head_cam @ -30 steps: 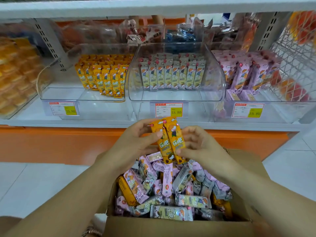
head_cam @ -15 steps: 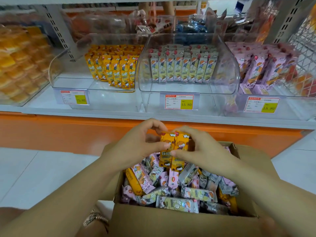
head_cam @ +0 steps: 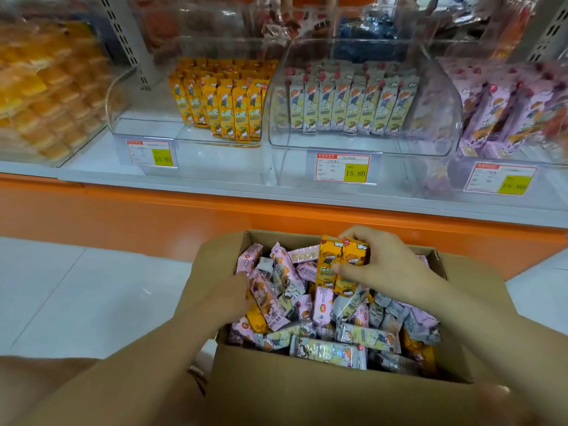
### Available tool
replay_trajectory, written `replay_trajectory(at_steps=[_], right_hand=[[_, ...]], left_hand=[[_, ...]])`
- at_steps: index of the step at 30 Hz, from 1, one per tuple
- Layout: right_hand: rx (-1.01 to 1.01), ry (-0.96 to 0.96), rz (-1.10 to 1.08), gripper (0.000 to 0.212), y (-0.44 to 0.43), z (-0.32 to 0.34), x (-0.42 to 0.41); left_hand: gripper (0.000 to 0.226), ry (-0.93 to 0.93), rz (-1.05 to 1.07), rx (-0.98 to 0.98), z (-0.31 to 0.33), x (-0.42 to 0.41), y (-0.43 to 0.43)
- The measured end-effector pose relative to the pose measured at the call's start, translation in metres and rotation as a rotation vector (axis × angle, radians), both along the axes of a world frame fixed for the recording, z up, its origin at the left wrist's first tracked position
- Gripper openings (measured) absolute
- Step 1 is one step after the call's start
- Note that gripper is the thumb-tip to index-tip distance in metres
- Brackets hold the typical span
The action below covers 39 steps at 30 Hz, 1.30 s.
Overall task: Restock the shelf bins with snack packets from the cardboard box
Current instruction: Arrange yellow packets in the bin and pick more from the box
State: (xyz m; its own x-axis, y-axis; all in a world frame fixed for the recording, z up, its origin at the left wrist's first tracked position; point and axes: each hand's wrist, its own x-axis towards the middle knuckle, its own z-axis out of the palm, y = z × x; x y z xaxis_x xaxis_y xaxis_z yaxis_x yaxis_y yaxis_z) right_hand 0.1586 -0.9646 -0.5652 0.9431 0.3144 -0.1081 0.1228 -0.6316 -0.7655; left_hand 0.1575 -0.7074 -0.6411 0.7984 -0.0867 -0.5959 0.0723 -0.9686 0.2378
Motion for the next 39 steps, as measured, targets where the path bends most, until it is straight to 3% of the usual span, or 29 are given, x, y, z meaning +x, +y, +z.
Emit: replay_trajectory(at_steps=[2, 6, 12, 17, 23, 25, 27, 29, 31, 35, 39], right_hand=[[-0.018, 0.007, 0.028, 0.024, 0.002, -0.001, -0.003], [-0.018, 0.03, 0.068, 0.025, 0.004, -0.003, -0.006], [-0.026, 0.043, 0.085, 0.023, 0.009, -0.005, -0.009], [-0.017, 0.059, 0.106, 0.021, 0.009, -0.006, -0.009], [0.001, 0.073, 0.089, 0.02, 0.008, -0.004, -0.008], [0.014, 0.081, 0.083, 0.021, 0.008, 0.0, -0.009], [0.027, 0.084, 0.076, 0.02, 0.008, 0.005, -0.008], [0.044, 0.087, 0.065, 0.021, 0.007, 0.012, -0.008], [0.047, 0.087, 0.067, 0.022, 0.007, 0.018, -0.009], [0.04, 0.131, 0.103, 0.022, 0.005, 0.028, -0.011], [0.03, 0.1, 0.116, 0.023, 0.008, 0.044, -0.01]], left_hand=[[0.031, -0.031, 0.092, -0.003, -0.003, -0.002, -0.007], [0.067, 0.123, 0.208, -0.131, -0.003, -0.004, -0.012], [0.051, 0.029, 0.382, -0.408, -0.009, -0.012, -0.016], [0.066, -0.008, 0.454, -0.572, -0.012, -0.012, -0.022], [0.036, -0.168, 0.454, -0.535, -0.003, -0.009, -0.027], [0.046, -0.263, 0.395, -0.528, 0.012, -0.011, -0.029], [0.071, -0.388, 0.258, -0.5, 0.037, -0.015, -0.035], [0.087, -0.361, 0.222, -0.575, 0.058, -0.02, -0.041], [0.077, -0.297, 0.166, -0.614, 0.081, -0.027, -0.046], [0.04, -0.336, 0.019, -0.603, 0.105, -0.027, -0.045], [0.032, -0.313, -0.063, -0.582, 0.118, -0.015, -0.034]])
